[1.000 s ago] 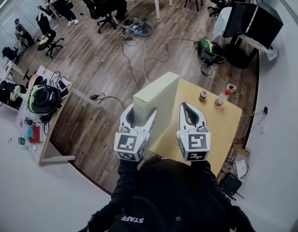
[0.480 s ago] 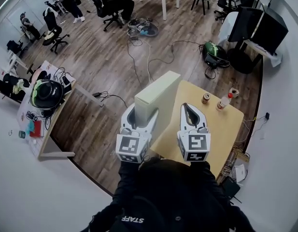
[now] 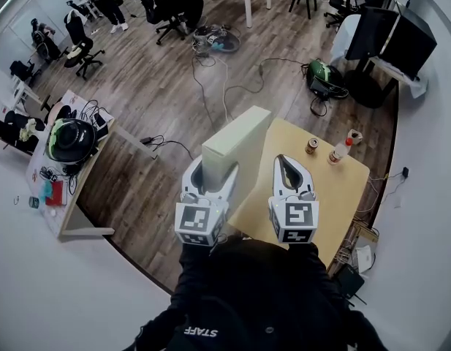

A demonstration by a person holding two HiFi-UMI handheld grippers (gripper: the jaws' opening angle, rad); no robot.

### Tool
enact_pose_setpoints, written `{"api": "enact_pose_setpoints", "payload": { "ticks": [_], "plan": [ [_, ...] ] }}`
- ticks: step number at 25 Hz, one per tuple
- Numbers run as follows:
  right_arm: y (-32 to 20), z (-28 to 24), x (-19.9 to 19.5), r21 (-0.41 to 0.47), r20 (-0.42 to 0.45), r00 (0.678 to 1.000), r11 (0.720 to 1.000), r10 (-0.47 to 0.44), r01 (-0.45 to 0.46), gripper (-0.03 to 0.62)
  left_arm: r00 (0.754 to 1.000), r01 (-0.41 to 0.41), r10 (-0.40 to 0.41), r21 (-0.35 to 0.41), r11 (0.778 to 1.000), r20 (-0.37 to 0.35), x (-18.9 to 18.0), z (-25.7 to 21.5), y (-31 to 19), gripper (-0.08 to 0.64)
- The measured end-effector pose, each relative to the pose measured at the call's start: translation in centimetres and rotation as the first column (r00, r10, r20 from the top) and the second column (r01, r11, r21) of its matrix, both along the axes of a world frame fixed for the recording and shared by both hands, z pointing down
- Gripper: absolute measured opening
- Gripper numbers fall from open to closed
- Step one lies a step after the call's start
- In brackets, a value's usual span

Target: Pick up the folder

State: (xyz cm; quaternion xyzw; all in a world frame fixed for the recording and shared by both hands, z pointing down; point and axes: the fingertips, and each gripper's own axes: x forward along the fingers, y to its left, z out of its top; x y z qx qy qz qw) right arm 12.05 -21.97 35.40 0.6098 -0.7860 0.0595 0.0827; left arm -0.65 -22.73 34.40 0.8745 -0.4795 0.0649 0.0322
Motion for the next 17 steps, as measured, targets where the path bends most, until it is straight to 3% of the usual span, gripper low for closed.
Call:
{"api": "enact_pose_setpoints", "payload": {
  "ticks": [17],
  "plan": [
    [0.1, 0.0, -0.9, 0.003, -0.02, 1.0, 1.0, 0.001, -0.001, 0.021, 1.0, 0.011, -0.011, -0.011, 1.0, -0.007, -1.2, 0.4, 0.0, 0.308]
  ]
}}
